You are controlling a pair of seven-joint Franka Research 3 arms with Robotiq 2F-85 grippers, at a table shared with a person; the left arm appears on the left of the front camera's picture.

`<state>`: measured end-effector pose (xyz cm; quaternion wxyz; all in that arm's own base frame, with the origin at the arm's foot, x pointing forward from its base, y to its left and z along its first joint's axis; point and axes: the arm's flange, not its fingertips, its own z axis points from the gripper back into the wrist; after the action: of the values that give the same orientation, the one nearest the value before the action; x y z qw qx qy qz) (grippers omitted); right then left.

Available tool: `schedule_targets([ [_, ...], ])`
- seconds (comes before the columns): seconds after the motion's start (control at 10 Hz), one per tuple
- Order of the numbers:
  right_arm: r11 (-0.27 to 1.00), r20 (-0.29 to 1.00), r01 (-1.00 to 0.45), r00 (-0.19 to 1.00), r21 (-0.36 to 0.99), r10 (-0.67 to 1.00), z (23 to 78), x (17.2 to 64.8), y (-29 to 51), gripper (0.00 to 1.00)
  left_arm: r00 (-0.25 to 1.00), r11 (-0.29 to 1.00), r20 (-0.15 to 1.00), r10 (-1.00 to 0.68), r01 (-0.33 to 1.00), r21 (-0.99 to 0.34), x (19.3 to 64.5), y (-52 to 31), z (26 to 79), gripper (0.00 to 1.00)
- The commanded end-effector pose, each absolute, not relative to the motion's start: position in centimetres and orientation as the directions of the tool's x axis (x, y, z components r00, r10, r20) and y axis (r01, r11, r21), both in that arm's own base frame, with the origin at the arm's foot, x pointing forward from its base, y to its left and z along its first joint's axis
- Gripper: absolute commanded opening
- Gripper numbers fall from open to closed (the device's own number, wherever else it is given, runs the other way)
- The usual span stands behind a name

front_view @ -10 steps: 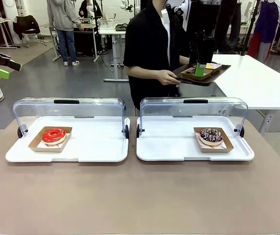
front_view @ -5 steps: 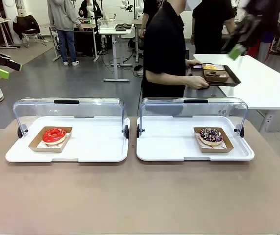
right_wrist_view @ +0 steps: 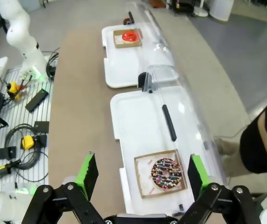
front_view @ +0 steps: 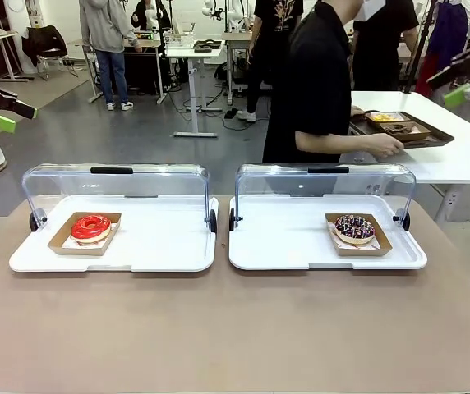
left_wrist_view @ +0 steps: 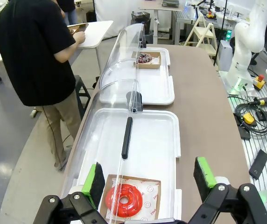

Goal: Provide the desired donut to the person.
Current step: Place the picked Paper togo box onto the Handle tray extended by the person.

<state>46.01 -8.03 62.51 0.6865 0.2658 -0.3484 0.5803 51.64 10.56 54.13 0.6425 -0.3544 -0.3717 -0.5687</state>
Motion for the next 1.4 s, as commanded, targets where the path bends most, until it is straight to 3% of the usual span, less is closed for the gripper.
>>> schedule_targets([
  [0.0,0.176,0.818,-0.983,0.065,-0.046,0.571,60.7,45.2,-10.0,1.00,0.083,0.104,0.882,-0.464,0.994,-0.039,51.5,10.5,54.3,1.00],
  [0.3,0.152,0.863,-0.987,0.035,-0.048,0.504,60.7,45.0,-13.1,1.00,0.083,0.104,0.882,-0.464,0.994,-0.039,51.5,10.5,54.3,1.00],
  [0.9,0.048,0.842,-0.999,0.021,-0.007,0.539,59.5,47.3,-13.3,1.00,0.083,0.104,0.882,-0.464,0.994,-0.039,51.5,10.5,54.3,1.00],
  [1.3,0.088,0.846,-0.996,0.033,-0.017,0.533,59.7,46.1,-13.6,1.00,0.083,0.104,0.882,-0.464,0.994,-0.039,51.5,10.5,54.3,1.00],
])
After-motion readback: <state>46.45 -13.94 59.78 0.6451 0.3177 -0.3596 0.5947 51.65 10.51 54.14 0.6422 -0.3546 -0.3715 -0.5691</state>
